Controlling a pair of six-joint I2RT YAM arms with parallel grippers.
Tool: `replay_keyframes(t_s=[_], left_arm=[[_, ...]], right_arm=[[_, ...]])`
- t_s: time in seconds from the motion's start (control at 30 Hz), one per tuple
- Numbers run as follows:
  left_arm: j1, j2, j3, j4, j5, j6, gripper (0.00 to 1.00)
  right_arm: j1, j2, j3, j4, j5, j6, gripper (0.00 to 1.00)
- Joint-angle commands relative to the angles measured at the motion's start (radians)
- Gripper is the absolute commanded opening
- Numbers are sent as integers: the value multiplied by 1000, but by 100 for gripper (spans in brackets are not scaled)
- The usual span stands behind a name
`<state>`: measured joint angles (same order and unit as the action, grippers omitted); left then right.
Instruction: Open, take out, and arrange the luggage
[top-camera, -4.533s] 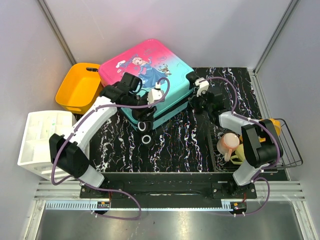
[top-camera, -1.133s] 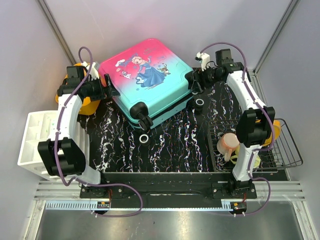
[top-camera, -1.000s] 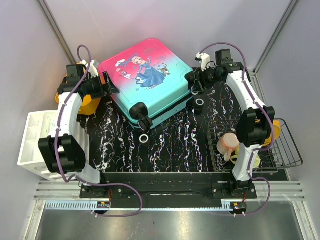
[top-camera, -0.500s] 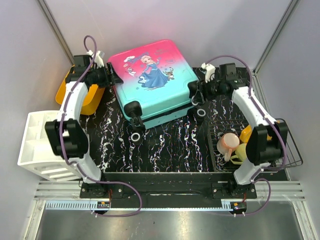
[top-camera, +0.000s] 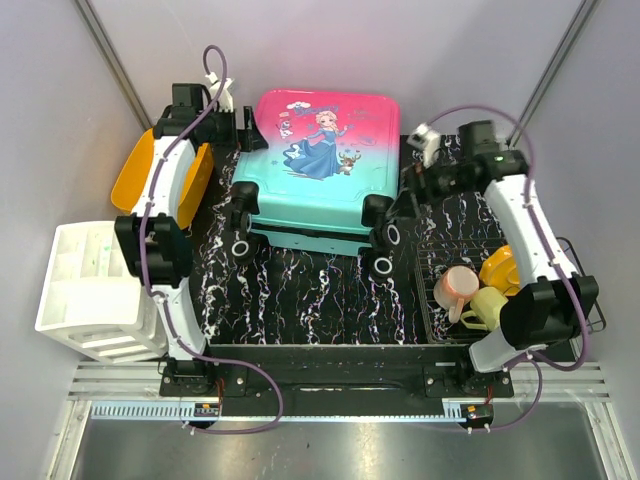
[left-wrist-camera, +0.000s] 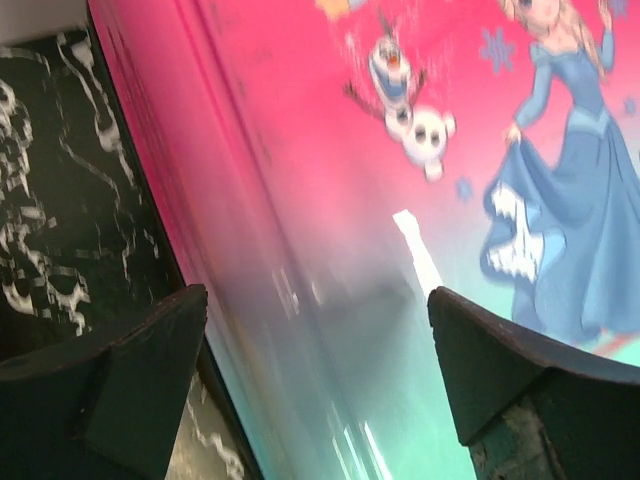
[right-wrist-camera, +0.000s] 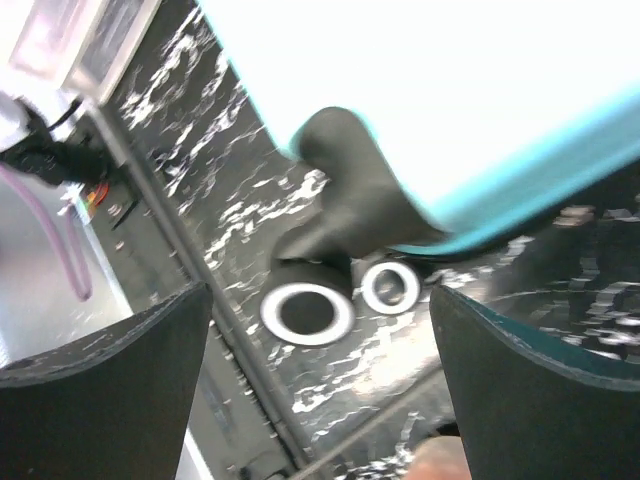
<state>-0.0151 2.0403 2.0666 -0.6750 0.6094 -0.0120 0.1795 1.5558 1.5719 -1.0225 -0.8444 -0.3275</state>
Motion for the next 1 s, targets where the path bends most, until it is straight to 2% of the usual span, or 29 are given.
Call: replay_keyframes(t_s=[0.0,0.07,0.17,0.2,0.33,0.47,0.67,0.83,0.97], left_arm=[[46,-169,-106,-118,79,73,98],[50,-227,-210,-118,93,75,98],[52,-262,-296,-121,147,75,99],[52,-267,-312,-129,197,76,99],[52,-255,-339,-133,253,78,99],[52,-198,-263,-181,279,106,99],[50,-92,-157,-187,306,75,98],[29,-23,-128,-187,343,73,93],[-12,4,-48,-189,296,99,93]], right_arm=[[-115,-20,77,-39,-59,-162,98],[-120,-14,51,17,38,-209,93],[-121,-4,-10,123,97,-261,88],[-120,1,-27,149,99,-277,84],[-118,24,-101,298,18,-340,71],[-103,64,-125,378,-79,-367,66],[41,52,-208,400,-102,-390,63],[194,27,-300,447,-127,-334,62],[305,10,-337,593,-124,-216,63]])
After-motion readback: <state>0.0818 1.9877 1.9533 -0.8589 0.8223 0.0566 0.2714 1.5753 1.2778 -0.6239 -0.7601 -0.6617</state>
